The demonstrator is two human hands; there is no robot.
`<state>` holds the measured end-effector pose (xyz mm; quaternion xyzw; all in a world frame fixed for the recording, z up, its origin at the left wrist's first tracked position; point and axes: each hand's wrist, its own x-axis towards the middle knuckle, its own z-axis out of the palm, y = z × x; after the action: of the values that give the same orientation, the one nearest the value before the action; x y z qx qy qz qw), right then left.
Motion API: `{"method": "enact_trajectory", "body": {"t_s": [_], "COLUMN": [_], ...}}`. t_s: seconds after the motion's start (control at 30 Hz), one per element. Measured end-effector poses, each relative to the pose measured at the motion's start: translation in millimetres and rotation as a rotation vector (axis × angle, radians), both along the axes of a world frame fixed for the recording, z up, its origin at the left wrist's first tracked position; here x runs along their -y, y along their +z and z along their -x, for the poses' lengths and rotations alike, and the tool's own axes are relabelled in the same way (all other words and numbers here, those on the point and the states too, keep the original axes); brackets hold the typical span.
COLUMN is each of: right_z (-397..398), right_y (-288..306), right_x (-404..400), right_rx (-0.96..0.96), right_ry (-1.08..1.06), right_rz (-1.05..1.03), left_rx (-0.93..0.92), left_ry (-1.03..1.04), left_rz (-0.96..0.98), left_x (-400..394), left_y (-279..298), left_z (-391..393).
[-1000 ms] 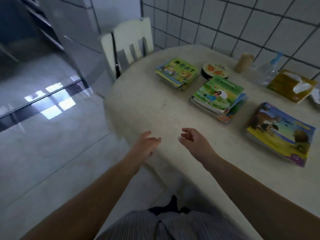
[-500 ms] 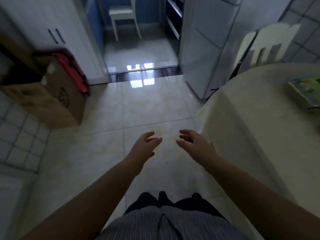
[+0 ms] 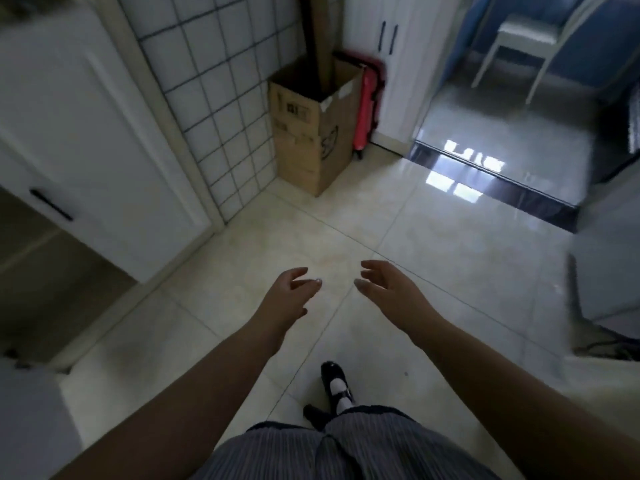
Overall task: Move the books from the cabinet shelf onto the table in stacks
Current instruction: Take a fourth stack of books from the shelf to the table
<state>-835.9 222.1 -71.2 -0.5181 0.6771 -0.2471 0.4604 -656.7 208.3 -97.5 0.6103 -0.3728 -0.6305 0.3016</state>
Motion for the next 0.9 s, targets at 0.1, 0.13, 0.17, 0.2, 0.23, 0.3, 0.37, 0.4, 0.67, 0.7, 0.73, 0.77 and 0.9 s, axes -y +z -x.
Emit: {"method": "enact_trajectory", "body": {"t_s": [0.1, 0.13, 0.17, 0.2, 0.23, 0.3, 0.37, 0.4, 0.67, 0.7, 0.73, 0.77, 0.9], "right_z": [-25, -32, -39, -49, -59, -82, -95, -107, -193, -205, -215, -229, -277], "right_y": [-1, -2, -3, -1, -1, -2, -1, -1, -6, -7, -7, -9, -14], "right_x": [45, 58, 70, 82, 94, 116, 126, 131, 146, 146, 146, 146, 146], "right_rx": [0.028, 0.036, 0.048, 0.058, 0.062, 0.058, 0.075, 0.09, 0.124, 0.122, 0.121, 0.117, 0.116], "right_ry": [0.144, 0.185, 0.22, 0.263, 0.315, 0.431, 0.465, 0.519, 0.851, 0.891, 0.921, 0.961, 1.07], "right_rz": [-0.026, -0.033, -0.032, -0.037, -0.047, -0.045, -0.029, -0.032, -0.061, -0.069, -0.075, -0.085, -0.097], "left_rx": [-0.011, -0.016, -0.014, -0.013, -0.007, -0.019, -0.027, -0.022, -0.007, -0.009, -0.008, -0.013, -0.044], "left_ry": [0.17, 0.21, 0.245, 0.291, 0.354, 0.499, 0.543, 0.591, 0.951, 0.991, 1.02, 1.058, 1.157], "left_rz": [0.005, 0.009, 0.006, 0.007, 0.012, 0.019, 0.013, 0.017, 0.028, 0.026, 0.025, 0.02, 0.018], "left_x": [15, 18, 22, 26, 30, 33, 32, 30, -1, -6, -9, -12, -19], "left_y": [1, 3, 5, 6, 6, 8, 11, 11, 10, 10, 10, 9, 7], "left_z": [-26, -33, -38, -45, -51, -62, -66, -71, -118, -125, -131, -139, -173]}}
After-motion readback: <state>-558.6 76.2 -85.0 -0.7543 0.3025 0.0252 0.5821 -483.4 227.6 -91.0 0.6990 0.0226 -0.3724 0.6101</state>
